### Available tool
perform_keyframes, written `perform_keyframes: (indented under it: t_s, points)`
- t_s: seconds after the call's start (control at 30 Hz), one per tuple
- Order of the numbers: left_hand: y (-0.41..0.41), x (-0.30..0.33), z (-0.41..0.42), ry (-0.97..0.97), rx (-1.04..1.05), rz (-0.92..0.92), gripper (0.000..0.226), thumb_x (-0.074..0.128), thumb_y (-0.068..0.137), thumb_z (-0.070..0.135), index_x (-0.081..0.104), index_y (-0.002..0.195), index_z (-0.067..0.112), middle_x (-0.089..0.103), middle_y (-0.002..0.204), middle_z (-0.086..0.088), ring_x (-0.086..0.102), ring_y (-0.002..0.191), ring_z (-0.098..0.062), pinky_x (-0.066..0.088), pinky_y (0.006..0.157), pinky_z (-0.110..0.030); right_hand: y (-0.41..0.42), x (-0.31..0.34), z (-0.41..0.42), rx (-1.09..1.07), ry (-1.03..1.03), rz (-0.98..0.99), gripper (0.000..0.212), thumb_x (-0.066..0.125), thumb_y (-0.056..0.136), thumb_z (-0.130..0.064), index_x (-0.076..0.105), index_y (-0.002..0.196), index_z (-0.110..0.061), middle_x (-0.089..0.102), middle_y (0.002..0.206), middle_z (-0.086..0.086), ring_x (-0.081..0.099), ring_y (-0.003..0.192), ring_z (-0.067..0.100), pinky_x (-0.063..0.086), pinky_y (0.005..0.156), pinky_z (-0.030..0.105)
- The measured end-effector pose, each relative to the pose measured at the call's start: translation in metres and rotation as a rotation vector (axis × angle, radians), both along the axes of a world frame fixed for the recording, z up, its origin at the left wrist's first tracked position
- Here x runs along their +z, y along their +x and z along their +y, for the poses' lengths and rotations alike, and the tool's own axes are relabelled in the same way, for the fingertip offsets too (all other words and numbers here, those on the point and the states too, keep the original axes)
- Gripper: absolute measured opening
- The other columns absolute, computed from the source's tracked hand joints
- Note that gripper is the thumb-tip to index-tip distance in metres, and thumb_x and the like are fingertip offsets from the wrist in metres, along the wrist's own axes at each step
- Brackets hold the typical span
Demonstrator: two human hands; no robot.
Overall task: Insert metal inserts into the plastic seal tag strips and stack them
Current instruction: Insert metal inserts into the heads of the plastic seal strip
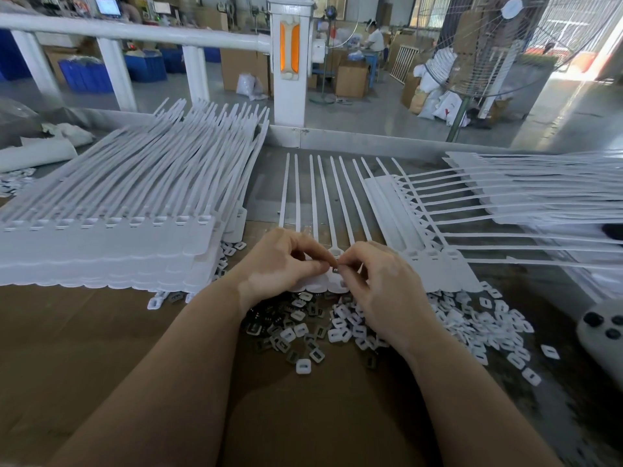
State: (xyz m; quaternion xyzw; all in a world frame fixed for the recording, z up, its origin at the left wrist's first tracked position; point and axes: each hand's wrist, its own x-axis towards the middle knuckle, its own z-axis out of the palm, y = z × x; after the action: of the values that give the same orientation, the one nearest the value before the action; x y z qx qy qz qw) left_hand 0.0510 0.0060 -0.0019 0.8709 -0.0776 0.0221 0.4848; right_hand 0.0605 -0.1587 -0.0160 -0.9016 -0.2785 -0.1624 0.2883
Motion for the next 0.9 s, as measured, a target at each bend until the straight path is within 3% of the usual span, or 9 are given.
perform_keyframes:
  t_s: [0.1, 0.17, 0.23, 0.33, 0.4, 0.47, 0.57, 0.73, 0.9]
  points:
    - [-0.001, 0.001, 0.000, -0.005, -0.030, -0.018, 0.011, 0.071, 0.079, 0.018, 0.074, 0.089, 0.022, 0.069, 0.074, 0.018, 0.061, 0.070, 0.002, 0.043, 0.064, -0.005, 0.000, 0.000, 0.000, -0.018, 0.023, 0.012, 0.008, 0.056, 0.091, -0.022, 0.063, 0.090, -0.019, 0.058, 0.080, -0.011, 0.050, 0.076, 0.005, 0.037, 0.069, 0.017]
    - [0.000, 0.000, -0.001, -0.009, -0.021, -0.038, 0.009, 0.073, 0.077, 0.017, 0.075, 0.086, 0.020, 0.071, 0.078, 0.012, 0.062, 0.073, -0.001, 0.044, 0.067, -0.006, 0.000, 0.001, 0.001, -0.006, 0.041, 0.043, 0.008, 0.057, 0.091, -0.021, 0.065, 0.091, -0.018, 0.062, 0.080, -0.009, 0.055, 0.077, 0.008, 0.045, 0.073, 0.023]
    - [0.001, -0.001, -0.002, 0.008, -0.004, -0.059, 0.007, 0.073, 0.077, 0.015, 0.074, 0.082, 0.019, 0.070, 0.077, 0.010, 0.062, 0.073, 0.000, 0.044, 0.068, -0.005, 0.000, 0.002, 0.001, 0.012, 0.071, 0.079, 0.009, 0.060, 0.090, -0.018, 0.068, 0.092, -0.017, 0.066, 0.081, -0.006, 0.059, 0.079, 0.010, 0.050, 0.077, 0.031]
    - [0.001, -0.002, -0.003, 0.044, 0.022, -0.079, 0.005, 0.071, 0.080, 0.017, 0.072, 0.080, 0.022, 0.067, 0.073, 0.015, 0.059, 0.069, 0.005, 0.042, 0.065, -0.004, -0.001, 0.002, 0.001, -0.002, 0.115, 0.081, 0.011, 0.060, 0.090, -0.017, 0.070, 0.094, -0.016, 0.068, 0.083, -0.006, 0.060, 0.079, 0.009, 0.050, 0.079, 0.031]
    - [0.003, -0.003, -0.004, 0.056, 0.066, -0.097, 0.005, 0.070, 0.080, 0.019, 0.071, 0.079, 0.024, 0.066, 0.074, 0.014, 0.058, 0.069, -0.001, 0.045, 0.065, -0.009, 0.001, 0.001, 0.000, -0.081, 0.117, 0.010, 0.014, 0.057, 0.091, -0.016, 0.070, 0.097, -0.016, 0.069, 0.088, -0.005, 0.058, 0.081, 0.008, 0.047, 0.083, 0.029]
    - [0.005, -0.005, -0.005, 0.059, 0.122, -0.122, 0.006, 0.070, 0.080, 0.019, 0.071, 0.078, 0.024, 0.066, 0.076, 0.014, 0.058, 0.070, -0.006, 0.045, 0.067, -0.012, 0.003, 0.000, -0.003, -0.207, 0.044, -0.056, 0.020, 0.054, 0.092, -0.017, 0.068, 0.105, -0.018, 0.069, 0.099, -0.004, 0.056, 0.091, 0.010, 0.034, 0.089, 0.024]
    - [0.007, -0.006, -0.007, 0.070, 0.184, -0.145, 0.009, 0.070, 0.080, 0.018, 0.070, 0.078, 0.026, 0.066, 0.077, 0.016, 0.058, 0.073, -0.002, 0.043, 0.068, -0.007, 0.004, -0.002, -0.007, -0.283, -0.100, -0.017, 0.028, 0.046, 0.095, -0.021, 0.063, 0.117, -0.024, 0.065, 0.114, -0.007, 0.053, 0.107, 0.012, 0.027, 0.093, 0.024]
    - [0.008, -0.008, -0.007, 0.129, 0.235, -0.172, 0.017, 0.069, 0.082, 0.019, 0.064, 0.074, 0.034, 0.060, 0.071, 0.024, 0.054, 0.067, 0.009, 0.039, 0.065, -0.001, 0.003, -0.001, -0.007, -0.247, -0.124, 0.042, 0.026, 0.049, 0.094, -0.020, 0.066, 0.113, -0.024, 0.068, 0.102, -0.002, 0.052, 0.088, 0.012, 0.036, 0.081, 0.024]
    - [0.011, -0.011, -0.007, 0.164, 0.275, -0.190, 0.019, 0.069, 0.082, 0.018, 0.063, 0.074, 0.034, 0.057, 0.070, 0.022, 0.052, 0.066, 0.005, 0.040, 0.061, -0.004, 0.003, 0.000, -0.006, -0.227, -0.097, 0.069, 0.024, 0.051, 0.092, -0.020, 0.069, 0.108, -0.022, 0.069, 0.098, -0.001, 0.054, 0.092, 0.013, 0.038, 0.083, 0.024]
